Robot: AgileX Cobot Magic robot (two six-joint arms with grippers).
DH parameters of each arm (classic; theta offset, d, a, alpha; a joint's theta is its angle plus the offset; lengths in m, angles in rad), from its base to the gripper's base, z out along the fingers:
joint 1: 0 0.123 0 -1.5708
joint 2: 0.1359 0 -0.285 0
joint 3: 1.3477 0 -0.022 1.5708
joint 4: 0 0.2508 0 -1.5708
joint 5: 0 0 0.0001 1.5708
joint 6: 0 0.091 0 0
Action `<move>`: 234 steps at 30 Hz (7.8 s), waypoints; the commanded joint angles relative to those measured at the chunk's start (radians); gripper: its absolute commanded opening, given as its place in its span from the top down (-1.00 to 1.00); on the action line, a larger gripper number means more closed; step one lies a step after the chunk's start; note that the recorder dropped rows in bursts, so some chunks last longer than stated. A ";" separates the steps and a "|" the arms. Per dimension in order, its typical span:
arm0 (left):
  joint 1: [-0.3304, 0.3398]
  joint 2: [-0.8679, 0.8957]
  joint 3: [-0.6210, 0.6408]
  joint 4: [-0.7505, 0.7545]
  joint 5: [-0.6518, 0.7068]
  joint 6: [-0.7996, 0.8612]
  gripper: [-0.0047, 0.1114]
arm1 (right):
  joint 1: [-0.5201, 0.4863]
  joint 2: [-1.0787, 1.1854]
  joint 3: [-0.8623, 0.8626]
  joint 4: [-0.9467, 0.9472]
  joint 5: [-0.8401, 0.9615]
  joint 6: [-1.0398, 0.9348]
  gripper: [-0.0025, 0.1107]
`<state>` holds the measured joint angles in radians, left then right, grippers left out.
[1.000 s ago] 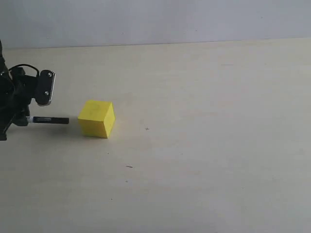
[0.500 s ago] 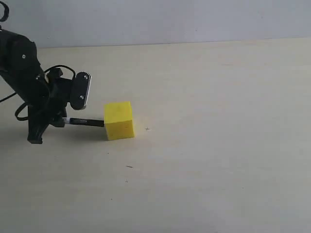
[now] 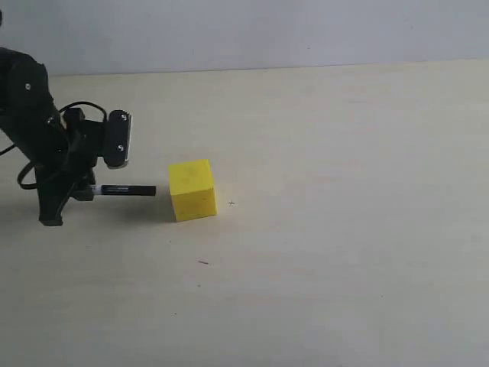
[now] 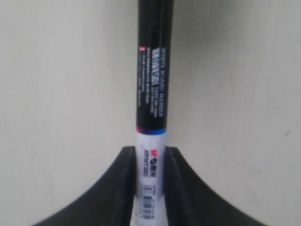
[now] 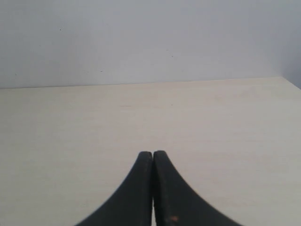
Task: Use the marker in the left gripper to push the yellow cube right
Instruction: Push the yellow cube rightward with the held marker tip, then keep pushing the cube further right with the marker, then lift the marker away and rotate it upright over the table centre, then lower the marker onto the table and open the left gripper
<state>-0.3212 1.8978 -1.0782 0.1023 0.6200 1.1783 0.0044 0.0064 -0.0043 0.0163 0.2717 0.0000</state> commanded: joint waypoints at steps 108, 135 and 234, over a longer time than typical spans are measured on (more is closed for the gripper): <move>-0.527 0.289 -0.445 -0.028 0.028 -0.369 0.92 | -0.004 -0.006 0.004 0.011 -0.004 -0.008 0.96; -0.511 0.393 -0.596 0.029 0.155 -0.511 0.92 | -0.004 -0.006 0.004 0.011 -0.004 -0.008 0.96; -0.454 0.352 -0.561 -0.035 0.349 -1.968 0.91 | -0.004 -0.006 0.004 0.011 -0.004 -0.008 0.96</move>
<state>-0.7782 2.2517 -1.6431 0.0666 0.9775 -0.7742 0.0044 0.0064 -0.0043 0.0279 0.2717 0.0000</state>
